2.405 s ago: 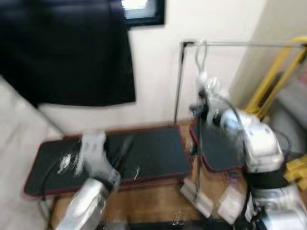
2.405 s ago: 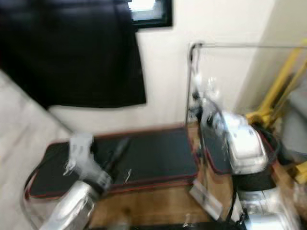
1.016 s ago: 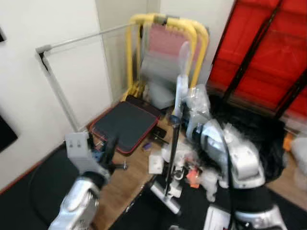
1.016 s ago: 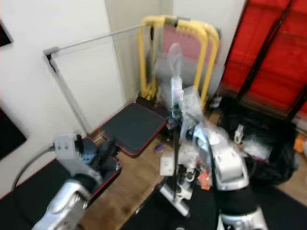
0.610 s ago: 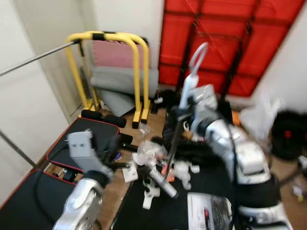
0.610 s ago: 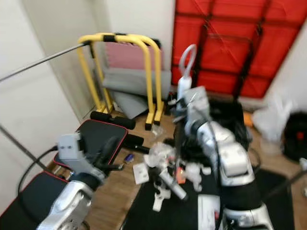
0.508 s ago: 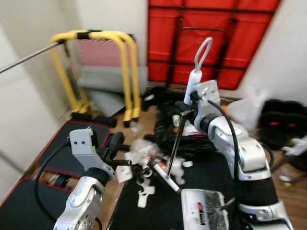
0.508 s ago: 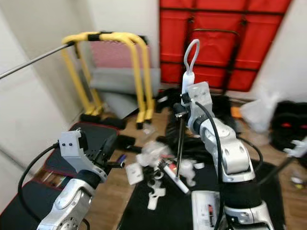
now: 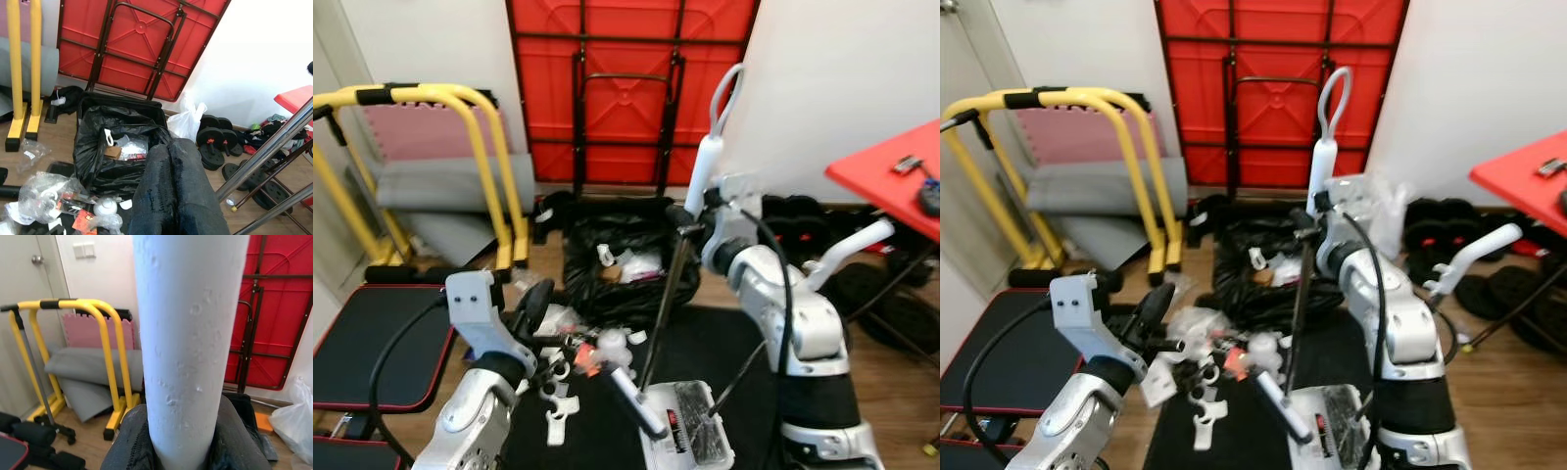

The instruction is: Sweep floor

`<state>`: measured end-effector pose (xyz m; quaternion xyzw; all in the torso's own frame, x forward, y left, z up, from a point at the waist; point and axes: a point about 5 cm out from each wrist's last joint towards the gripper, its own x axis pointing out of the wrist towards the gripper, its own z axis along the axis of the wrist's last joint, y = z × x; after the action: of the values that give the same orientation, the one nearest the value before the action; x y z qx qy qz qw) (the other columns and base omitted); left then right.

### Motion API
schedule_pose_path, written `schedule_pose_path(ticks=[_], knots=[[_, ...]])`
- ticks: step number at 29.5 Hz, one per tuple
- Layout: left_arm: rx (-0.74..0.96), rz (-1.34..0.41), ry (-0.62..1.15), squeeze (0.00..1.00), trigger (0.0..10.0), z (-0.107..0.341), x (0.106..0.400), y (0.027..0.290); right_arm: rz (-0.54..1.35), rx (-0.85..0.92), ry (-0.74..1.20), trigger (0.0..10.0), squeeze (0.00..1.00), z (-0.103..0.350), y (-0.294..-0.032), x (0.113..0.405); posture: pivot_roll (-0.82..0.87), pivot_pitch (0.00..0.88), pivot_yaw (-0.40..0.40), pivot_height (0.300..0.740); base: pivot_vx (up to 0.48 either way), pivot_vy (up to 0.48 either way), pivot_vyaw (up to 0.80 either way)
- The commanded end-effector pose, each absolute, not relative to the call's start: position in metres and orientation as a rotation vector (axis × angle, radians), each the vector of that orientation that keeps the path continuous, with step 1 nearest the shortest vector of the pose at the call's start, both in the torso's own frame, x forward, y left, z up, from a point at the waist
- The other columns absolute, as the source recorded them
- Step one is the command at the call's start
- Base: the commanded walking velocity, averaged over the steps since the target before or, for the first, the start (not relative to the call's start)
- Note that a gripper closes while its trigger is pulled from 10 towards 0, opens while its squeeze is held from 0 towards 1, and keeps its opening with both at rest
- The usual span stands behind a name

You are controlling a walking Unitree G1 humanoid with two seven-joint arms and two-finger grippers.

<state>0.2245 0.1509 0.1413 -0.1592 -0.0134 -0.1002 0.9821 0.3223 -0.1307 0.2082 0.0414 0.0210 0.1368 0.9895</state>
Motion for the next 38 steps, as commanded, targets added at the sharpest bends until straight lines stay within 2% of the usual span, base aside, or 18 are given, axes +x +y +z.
schedule_pose_path(ticks=[1, 3, 8, 20, 29, 33, 36, 38], knots=[[-0.327, -0.231, -0.027, 0.00, 10.0, 0.141, 0.222, 0.149, 0.305, 0.148, -0.045, 10.0, 0.00, 0.224, -0.128, 0.323, -0.07, 0.031, -0.089, 0.740, 0.000, 0.000, 0.00], [-0.332, -0.234, -0.023, 0.00, 10.0, 0.141, 0.219, 0.149, 0.331, 0.228, -0.087, 10.0, 0.00, 0.229, -0.126, 0.322, -0.06, 0.032, -0.088, 0.740, 0.000, 0.000, 0.00], [-0.336, -0.240, -0.019, 0.00, 10.0, 0.141, 0.216, 0.148, 0.343, 0.304, -0.128, 10.0, 0.00, 0.233, -0.124, 0.323, -0.06, 0.042, -0.084, 0.740, 0.000, 0.000, 0.00], [-0.344, -0.258, -0.011, 0.00, 10.0, 0.145, 0.208, 0.145, 0.307, 0.372, -0.135, 10.0, 0.00, 0.225, -0.126, 0.335, -0.06, 0.091, -0.078, 0.740, 0.000, 0.000, 0.00], [-0.296, -0.388, 0.023, 0.00, 10.0, 0.154, 0.182, 0.126, 0.291, 0.419, -0.172, 10.0, 0.00, 0.225, -0.116, 0.356, -0.02, 0.212, -0.059, 0.740, 0.000, 0.000, 0.00], [-0.330, -0.397, 0.037, 0.00, 10.0, 0.156, 0.173, 0.125, 0.289, 0.438, -0.198, 10.0, 0.00, 0.228, -0.111, 0.364, 0.00, 0.254, -0.049, 0.740, 0.000, 0.000, 0.00], [-0.332, -0.398, 0.042, 0.00, 10.0, 0.157, 0.171, 0.124, 0.287, 0.441, -0.202, 10.0, 0.00, 0.228, -0.111, 0.366, 0.00, 0.254, -0.049, 0.740, 0.000, 0.000, 0.00], [-0.347, -0.403, 0.050, 0.00, 10.0, 0.159, 0.163, 0.122, 0.272, 0.454, -0.215, 10.0, 0.00, 0.231, -0.111, 0.370, 0.02, 0.296, -0.053, 0.740, 0.000, 0.000, 0.00]])
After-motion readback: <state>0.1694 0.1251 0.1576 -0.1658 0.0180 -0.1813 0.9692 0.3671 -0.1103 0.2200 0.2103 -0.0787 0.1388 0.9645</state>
